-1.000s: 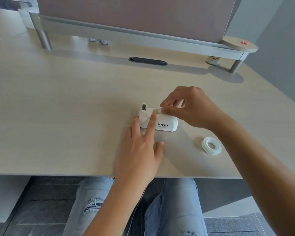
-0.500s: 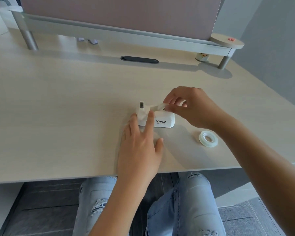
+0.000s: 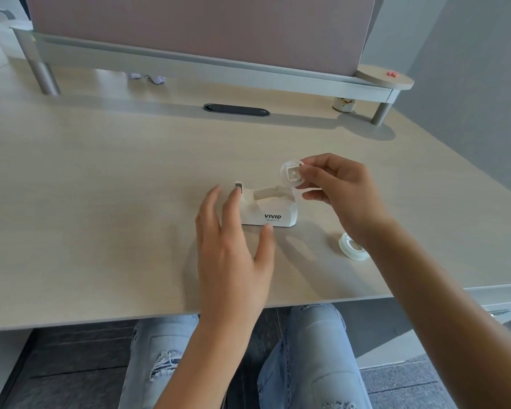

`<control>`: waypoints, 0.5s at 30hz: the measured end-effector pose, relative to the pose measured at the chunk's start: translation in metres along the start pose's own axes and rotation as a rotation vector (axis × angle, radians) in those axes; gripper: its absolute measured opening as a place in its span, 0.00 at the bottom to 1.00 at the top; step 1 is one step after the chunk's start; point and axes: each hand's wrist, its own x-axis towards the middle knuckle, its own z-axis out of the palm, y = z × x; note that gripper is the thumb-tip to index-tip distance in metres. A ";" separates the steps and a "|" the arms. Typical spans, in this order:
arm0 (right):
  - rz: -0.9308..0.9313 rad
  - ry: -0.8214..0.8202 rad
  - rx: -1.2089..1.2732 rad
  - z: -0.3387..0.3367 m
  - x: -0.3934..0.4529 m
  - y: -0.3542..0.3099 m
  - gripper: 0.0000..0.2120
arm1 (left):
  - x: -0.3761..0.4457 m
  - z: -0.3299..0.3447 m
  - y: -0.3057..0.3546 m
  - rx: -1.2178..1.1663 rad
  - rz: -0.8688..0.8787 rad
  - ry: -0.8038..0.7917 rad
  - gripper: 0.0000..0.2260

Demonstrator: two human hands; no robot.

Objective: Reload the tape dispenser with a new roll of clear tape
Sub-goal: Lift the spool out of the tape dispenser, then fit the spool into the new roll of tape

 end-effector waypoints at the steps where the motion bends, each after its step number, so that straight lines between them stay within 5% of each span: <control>1: 0.025 0.000 0.050 -0.001 -0.003 -0.001 0.03 | 0.001 0.000 0.005 -0.078 0.019 0.067 0.23; 5: 0.080 -0.022 0.206 -0.007 -0.022 -0.009 0.05 | 0.014 0.000 0.034 -0.352 0.002 0.118 0.13; 10: 0.098 -0.055 0.256 -0.025 -0.046 -0.016 0.05 | 0.028 0.011 0.055 -0.677 -0.347 -0.096 0.08; 15: 0.095 -0.039 0.239 -0.044 -0.062 -0.012 0.06 | 0.022 0.022 0.066 -0.997 -0.512 -0.268 0.07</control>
